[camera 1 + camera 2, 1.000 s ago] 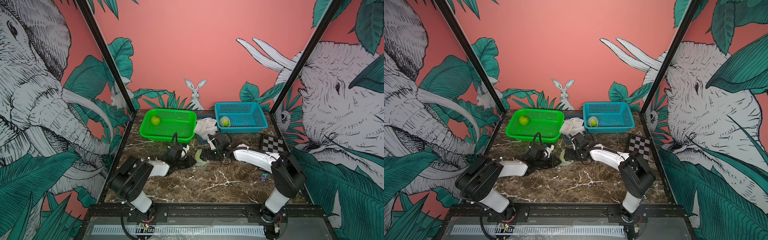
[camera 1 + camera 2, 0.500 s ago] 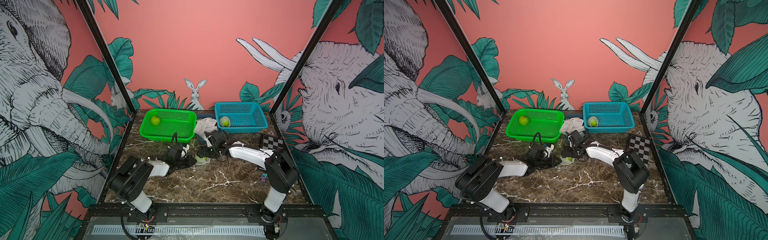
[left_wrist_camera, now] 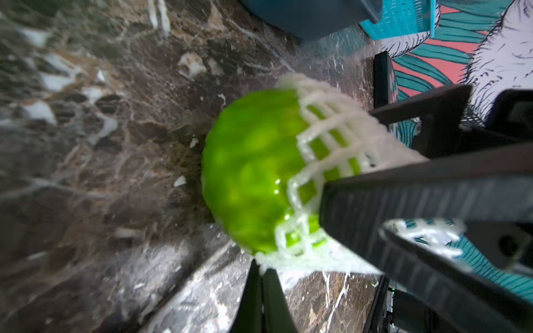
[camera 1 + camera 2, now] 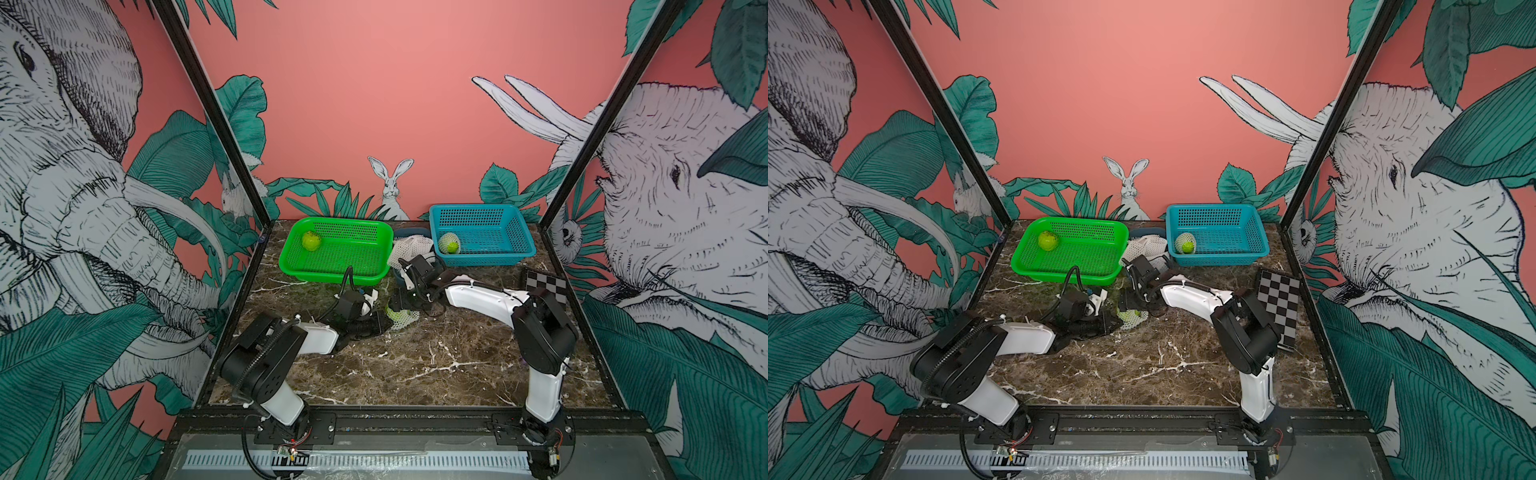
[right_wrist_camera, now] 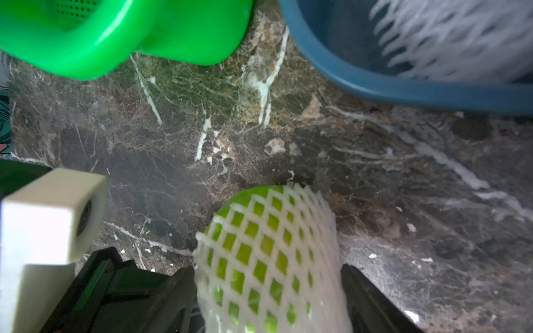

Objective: Sleeve custard apples in foam nets
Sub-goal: Put on the foam net on the custard apple.

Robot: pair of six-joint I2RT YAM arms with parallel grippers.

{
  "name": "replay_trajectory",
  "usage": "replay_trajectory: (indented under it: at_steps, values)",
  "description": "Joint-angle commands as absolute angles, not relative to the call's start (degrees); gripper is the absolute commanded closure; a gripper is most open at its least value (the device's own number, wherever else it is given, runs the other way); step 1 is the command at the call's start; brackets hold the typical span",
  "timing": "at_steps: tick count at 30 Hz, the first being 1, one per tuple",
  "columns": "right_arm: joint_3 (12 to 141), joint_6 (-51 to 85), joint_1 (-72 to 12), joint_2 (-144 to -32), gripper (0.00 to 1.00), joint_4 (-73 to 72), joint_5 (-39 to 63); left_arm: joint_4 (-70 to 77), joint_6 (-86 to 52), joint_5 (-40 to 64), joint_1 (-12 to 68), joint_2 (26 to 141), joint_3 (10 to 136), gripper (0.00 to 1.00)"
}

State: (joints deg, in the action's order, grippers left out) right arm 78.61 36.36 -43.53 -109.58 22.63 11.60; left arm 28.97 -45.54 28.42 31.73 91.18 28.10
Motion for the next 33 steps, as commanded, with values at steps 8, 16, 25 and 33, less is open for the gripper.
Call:
replay_trajectory:
  at_steps: [8,16,25,33]
  values:
    - [81.3,32.8,-43.9,-107.0,0.11,26.8,9.1,40.9,-52.8,28.6,30.3,93.4,24.1,1.0]
    - [79.3,32.2,-43.0,-102.6,0.09,26.1,8.2,45.5,-55.2,29.0,29.9,94.8,22.9,1.0]
    - [81.6,22.9,-36.4,-103.7,0.32,28.4,20.7,45.5,-55.4,29.5,29.5,94.8,22.9,1.0]
    - [89.2,12.9,-34.5,-110.8,0.46,35.8,28.5,44.8,-55.0,30.1,29.4,95.2,23.5,1.0]
